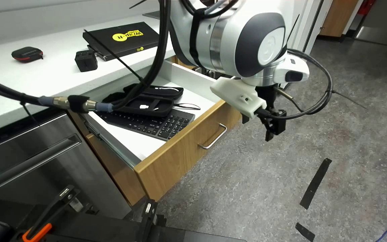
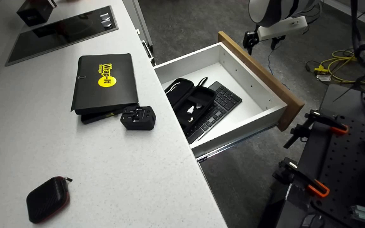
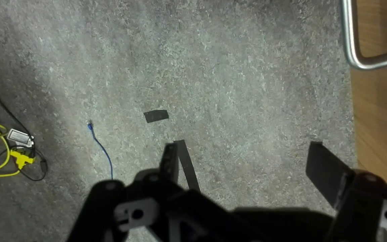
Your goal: Close the drawer
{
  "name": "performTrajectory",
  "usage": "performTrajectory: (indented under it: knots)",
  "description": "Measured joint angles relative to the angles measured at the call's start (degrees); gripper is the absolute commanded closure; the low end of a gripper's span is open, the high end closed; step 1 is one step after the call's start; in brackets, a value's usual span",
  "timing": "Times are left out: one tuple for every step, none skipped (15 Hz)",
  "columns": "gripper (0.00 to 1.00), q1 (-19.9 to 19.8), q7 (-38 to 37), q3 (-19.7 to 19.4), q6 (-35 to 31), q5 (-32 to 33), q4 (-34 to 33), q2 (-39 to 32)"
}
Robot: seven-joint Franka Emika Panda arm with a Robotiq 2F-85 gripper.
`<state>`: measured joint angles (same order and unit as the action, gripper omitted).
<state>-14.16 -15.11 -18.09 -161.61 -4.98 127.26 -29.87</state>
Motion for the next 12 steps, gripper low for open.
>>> performTrajectory:
  knots:
    - [0.00,-0.3,0.0,1.1,0.6,-1.3,-1.4,-1.5]
    - [0.00,-0.5,0.0,2.3,1.5,-2.5,-2.8,-2.6]
    - [0.00,-0.8,0.0,3.1,2.4,-3.5,-4.0,-3.5]
    - [0.00,-1.2,0.1,4.1,3.6,-4.2,-5.1,-4.2]
    - [0.00,-1.7,0.2,5.3,4.8,-4.9,-6.1,-4.6]
    - [0.00,-2.0,0.5,6.5,6.5,-5.6,-7.1,-4.9]
    - [0.00,-2.2,0.7,7.7,8.1,-6.2,-8.1,-5.1]
    - [0.00,-2.2,0.7,8.8,9.9,-6.6,-9.3,-5.5]
    - [0.00,-2.2,0.7,9.8,11.5,-6.8,-10.6,-6.0]
    - [0.00,-2.0,0.7,10.8,12.7,-6.9,-12.0,-6.5]
    - [0.00,-1.7,0.6,11.5,13.8,-7.0,-13.3,-7.2]
    - [0.00,-1.3,0.5,12.2,14.7,-7.1,-14.7,-7.9]
